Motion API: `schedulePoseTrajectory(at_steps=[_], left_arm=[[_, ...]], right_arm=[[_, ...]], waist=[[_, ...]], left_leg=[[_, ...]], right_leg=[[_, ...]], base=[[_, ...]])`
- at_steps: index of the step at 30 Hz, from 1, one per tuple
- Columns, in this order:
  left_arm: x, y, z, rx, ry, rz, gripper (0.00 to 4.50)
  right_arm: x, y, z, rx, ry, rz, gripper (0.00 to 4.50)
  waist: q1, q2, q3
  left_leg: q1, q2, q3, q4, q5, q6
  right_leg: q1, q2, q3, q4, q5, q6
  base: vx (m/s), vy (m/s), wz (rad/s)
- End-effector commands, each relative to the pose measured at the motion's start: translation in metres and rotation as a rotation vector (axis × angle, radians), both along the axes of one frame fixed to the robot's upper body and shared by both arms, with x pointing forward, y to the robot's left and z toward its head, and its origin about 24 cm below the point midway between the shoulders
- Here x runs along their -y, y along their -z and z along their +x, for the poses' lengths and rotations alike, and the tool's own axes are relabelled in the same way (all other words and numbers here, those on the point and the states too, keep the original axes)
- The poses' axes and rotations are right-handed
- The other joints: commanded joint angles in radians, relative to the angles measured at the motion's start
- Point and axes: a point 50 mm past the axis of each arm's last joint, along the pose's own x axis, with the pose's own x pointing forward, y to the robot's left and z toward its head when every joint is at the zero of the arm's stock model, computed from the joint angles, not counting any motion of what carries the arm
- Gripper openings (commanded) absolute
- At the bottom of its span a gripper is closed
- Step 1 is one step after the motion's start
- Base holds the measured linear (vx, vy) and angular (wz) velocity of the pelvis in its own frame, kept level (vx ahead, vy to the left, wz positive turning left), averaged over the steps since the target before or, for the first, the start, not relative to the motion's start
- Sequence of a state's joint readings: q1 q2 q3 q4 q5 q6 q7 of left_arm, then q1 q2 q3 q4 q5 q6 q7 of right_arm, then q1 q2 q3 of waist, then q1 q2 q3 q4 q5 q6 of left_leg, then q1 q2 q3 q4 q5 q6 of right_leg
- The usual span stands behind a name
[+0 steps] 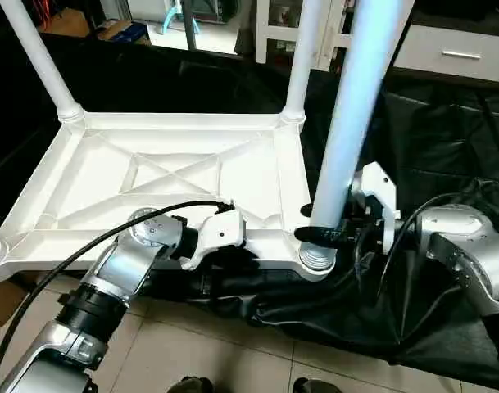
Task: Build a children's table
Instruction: Insert table leg to table base
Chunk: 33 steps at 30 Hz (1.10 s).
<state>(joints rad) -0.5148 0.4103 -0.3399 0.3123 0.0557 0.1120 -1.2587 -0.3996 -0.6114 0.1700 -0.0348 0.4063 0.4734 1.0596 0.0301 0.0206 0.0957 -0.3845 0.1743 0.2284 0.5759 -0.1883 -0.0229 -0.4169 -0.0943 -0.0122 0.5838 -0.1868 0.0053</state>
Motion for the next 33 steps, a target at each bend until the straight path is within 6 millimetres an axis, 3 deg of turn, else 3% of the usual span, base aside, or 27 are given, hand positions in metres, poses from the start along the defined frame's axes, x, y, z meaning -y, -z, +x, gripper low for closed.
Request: schedulePoseTrajectory(at_steps=[1, 10, 15, 22, 27, 33], left_arm=[[-0.001, 0.022, -0.009, -0.093, -0.013, 0.028, 0.00], [-0.001, 0.023, -0.009, -0.092, -0.012, 0.032, 0.00], [-0.001, 0.023, -0.009, -0.091, -0.012, 0.036, 0.00], [-0.001, 0.023, -0.009, -0.090, -0.014, 0.036, 0.00], [-0.001, 0.024, -0.009, -0.092, -0.015, 0.036, 0.00], [-0.002, 0.024, -0.009, -0.093, -0.017, 0.036, 0.00]], right_arm=[[-0.007, 0.006, -0.008, -0.004, -0.066, -0.035, 1.86], [-0.015, 0.018, -0.013, 0.010, -0.107, -0.065, 1.86], [-0.019, 0.024, -0.011, -0.038, -0.052, 0.013, 1.86], [-0.001, 0.037, -0.012, -0.109, 0.052, 0.038, 1.86], [0.010, 0.045, -0.018, -0.134, 0.092, 0.032, 1.86], [0.022, 0.052, -0.026, -0.141, 0.136, 0.025, 1.86]], waist=[[-0.005, -0.018, -0.044], [-0.006, -0.016, -0.042], [-0.008, -0.015, -0.040], [-0.008, -0.014, -0.038], [-0.007, -0.014, -0.037], [-0.003, -0.013, -0.033]], left_leg=[[0.027, 0.059, -0.030, -0.070, -0.159, 0.083], [0.028, 0.060, -0.030, -0.072, -0.169, 0.088], [0.028, 0.060, -0.032, -0.076, -0.197, 0.068], [0.032, 0.061, -0.032, -0.081, -0.230, 0.048], [0.033, 0.061, -0.031, -0.082, -0.223, 0.052], [0.037, 0.063, -0.033, -0.087, -0.254, 0.037]], right_leg=[[0.034, -0.042, 0.029, -0.057, -0.120, -0.250], [0.033, -0.043, 0.029, -0.058, -0.122, -0.252], [0.032, -0.042, 0.029, -0.062, -0.161, -0.243], [0.029, -0.042, 0.031, -0.068, -0.193, -0.234], [0.031, -0.042, 0.030, -0.069, -0.175, -0.234], [0.030, -0.044, 0.032, -0.078, -0.234, -0.219]], base=[[0.000, 0.000, 0.00], [0.000, 0.000, 0.00], [0.000, 0.000, 0.00], [0.000, 0.000, 0.00], [0.000, 0.000, 0.00], [0.000, 0.000, 0.00]])
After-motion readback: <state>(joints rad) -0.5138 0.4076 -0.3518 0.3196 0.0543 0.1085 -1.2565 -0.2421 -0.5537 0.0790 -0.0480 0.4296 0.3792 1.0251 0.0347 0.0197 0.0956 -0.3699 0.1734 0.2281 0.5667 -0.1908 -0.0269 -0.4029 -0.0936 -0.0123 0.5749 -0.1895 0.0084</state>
